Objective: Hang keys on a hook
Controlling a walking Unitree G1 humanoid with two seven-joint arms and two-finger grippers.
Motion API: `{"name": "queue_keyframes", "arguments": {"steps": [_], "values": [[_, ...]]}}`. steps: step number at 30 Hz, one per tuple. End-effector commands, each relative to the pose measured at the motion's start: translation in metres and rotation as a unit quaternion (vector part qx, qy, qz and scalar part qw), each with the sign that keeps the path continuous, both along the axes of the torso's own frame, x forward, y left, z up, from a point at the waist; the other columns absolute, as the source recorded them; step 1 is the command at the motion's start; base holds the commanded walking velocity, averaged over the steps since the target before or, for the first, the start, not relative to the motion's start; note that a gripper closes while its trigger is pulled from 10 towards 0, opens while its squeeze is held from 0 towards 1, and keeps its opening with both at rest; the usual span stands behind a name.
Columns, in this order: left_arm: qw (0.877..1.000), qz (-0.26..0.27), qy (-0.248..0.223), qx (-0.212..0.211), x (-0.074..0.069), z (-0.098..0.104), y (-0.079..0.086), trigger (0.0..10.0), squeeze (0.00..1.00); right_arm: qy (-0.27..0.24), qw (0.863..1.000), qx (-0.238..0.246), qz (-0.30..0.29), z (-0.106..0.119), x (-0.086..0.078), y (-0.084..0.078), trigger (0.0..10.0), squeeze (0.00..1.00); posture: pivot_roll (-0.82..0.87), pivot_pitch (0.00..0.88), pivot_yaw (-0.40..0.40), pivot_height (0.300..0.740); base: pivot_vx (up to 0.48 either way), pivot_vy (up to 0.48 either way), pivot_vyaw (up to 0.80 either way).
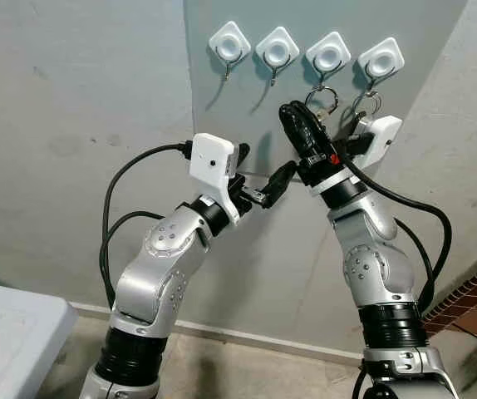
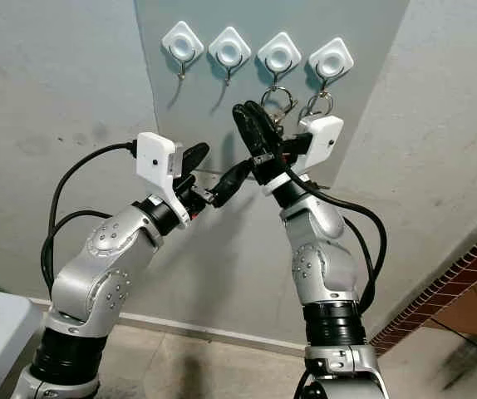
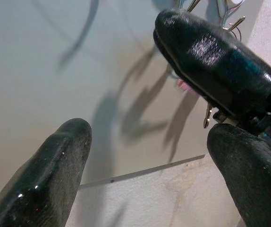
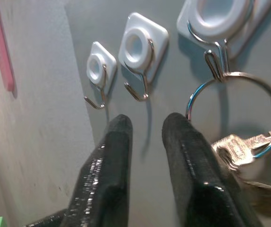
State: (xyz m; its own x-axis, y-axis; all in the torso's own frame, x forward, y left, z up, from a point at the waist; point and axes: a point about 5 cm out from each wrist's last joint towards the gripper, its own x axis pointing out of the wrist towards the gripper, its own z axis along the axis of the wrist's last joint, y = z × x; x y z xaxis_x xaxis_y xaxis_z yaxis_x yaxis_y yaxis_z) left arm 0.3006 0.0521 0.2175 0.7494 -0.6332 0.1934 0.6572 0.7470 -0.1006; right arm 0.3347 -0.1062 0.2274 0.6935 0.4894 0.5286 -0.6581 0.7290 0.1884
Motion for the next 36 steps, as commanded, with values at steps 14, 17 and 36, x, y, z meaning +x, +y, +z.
{"name": "queue_keyframes", "arguments": {"steps": [14, 17, 36], "values": [[0.998, 0.053, 0.026, 0.008, 0.003, -0.023, 0.019, 10.0, 0.0, 0.058, 0.997, -0.018, -0.045, -0.041, -0.011, -0.011, 10.0, 0.0, 0.02, 0.034, -0.013, 0.74, 0.0, 0.0, 0.0], [0.996, 0.079, 0.046, 0.013, 0.005, -0.038, 0.028, 10.0, 0.0, 0.081, 0.995, -0.023, -0.062, -0.056, -0.017, -0.016, 10.0, 0.0, 0.01, 0.029, -0.009, 0.74, 0.0, 0.0, 0.0], [0.974, 0.199, 0.103, 0.007, 0.018, -0.095, 0.066, 10.0, 0.0, 0.156, 0.97, -0.067, -0.173, -0.106, -0.031, -0.038, 10.0, 0.0, 0.0, 0.0, -0.003, 0.74, 0.0, 0.0, 0.0]]}}
